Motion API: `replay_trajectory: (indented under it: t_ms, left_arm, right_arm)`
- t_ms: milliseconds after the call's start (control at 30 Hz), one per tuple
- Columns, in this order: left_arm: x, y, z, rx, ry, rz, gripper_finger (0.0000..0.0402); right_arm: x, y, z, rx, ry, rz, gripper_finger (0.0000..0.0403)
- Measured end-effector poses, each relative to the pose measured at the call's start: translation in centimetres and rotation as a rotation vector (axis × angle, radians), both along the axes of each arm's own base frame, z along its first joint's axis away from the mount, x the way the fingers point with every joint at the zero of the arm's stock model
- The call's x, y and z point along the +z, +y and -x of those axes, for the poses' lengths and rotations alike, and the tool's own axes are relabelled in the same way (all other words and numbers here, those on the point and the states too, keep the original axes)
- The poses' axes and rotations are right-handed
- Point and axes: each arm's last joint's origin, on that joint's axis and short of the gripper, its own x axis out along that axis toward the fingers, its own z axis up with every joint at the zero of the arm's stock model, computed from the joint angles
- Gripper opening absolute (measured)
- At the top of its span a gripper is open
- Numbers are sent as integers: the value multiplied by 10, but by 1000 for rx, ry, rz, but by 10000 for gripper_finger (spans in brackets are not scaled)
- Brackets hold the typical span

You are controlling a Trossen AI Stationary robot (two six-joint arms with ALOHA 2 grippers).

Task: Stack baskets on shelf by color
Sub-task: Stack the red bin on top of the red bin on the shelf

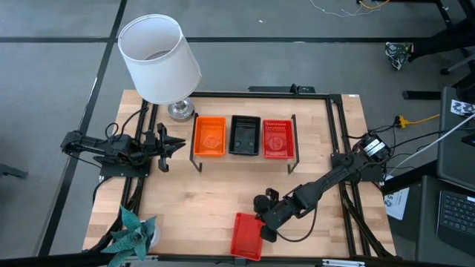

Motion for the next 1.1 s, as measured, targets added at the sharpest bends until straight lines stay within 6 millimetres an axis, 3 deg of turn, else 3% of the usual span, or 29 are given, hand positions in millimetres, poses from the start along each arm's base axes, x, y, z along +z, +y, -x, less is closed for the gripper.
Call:
replay_trajectory:
  t_ms: [133, 300, 567, 800, 1000, 1100]
  left_arm:
    - [0, 0, 0, 0, 0, 0, 50]
    - [0, 0, 0, 0, 0, 0, 50]
    - [0, 0, 0, 0, 0, 0, 50]
    - [0, 0, 0, 0, 1, 0, 50]
    - [0, 0, 0, 1, 2, 0, 50]
    - [-1, 0, 0, 0, 7, -1, 50]
  right_arm:
    - [50, 8, -10, 45, 14, 49, 4]
    - [128, 6, -10, 141, 6, 199, 3]
    - [234, -37, 19, 29, -23, 467, 2]
    - [292, -85, 47, -38, -137, 620, 2]
    - [325, -149, 91, -150, -172, 742, 2]
    - [339, -178, 117, -231, -194, 723, 2]
